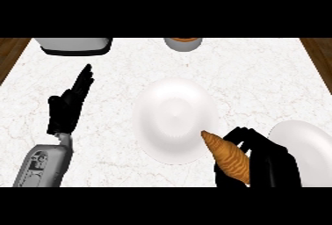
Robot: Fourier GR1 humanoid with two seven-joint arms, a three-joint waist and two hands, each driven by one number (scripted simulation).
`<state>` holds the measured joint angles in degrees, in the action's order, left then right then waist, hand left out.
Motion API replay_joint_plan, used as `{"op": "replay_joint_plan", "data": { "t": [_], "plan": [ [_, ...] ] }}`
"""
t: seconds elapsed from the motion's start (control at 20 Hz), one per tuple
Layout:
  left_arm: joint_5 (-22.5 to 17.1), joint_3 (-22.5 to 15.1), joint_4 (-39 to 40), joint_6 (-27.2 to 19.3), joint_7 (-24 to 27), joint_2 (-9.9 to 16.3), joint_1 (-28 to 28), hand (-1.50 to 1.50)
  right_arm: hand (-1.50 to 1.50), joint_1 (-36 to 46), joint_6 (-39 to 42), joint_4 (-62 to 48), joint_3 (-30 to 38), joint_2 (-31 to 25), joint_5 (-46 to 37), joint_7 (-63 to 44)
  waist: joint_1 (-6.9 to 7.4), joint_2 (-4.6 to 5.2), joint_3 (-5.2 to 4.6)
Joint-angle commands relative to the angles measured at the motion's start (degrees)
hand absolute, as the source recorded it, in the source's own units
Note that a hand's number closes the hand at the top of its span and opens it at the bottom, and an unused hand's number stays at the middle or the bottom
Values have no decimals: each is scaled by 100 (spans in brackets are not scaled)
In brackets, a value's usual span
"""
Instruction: Pick the croissant from the plate and place it in the plate
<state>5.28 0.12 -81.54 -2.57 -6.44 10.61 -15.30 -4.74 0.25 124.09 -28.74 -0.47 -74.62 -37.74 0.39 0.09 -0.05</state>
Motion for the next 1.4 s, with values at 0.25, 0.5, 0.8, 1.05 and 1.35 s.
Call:
{"op": "replay_joint_plan", "data": {
  "t": [0.25,0.5,0.8,1.05,1.35],
  "plan": [
    [-54,91,-12,150,155,19,139,0,150,2520,-1078,-2798,-31,47,1056,-1031,67,13,4],
    [83,21,-13,83,34,-22,-8,0,150,3364,-789,-4229,-100,47,1067,-1333,79,25,2],
    [-64,118,-199,259,148,57,181,0,-150,3989,-1989,-5868,-235,47,2311,-1636,173,31,7],
    [24,28,-253,191,-34,-50,23,0,-150,4390,-3220,-7019,-337,47,3401,-824,206,40,11],
    [19,93,-251,201,-122,-27,-8,0,-150,4362,-4257,-6910,-651,47,4372,-51,178,25,13]
  ]
}}
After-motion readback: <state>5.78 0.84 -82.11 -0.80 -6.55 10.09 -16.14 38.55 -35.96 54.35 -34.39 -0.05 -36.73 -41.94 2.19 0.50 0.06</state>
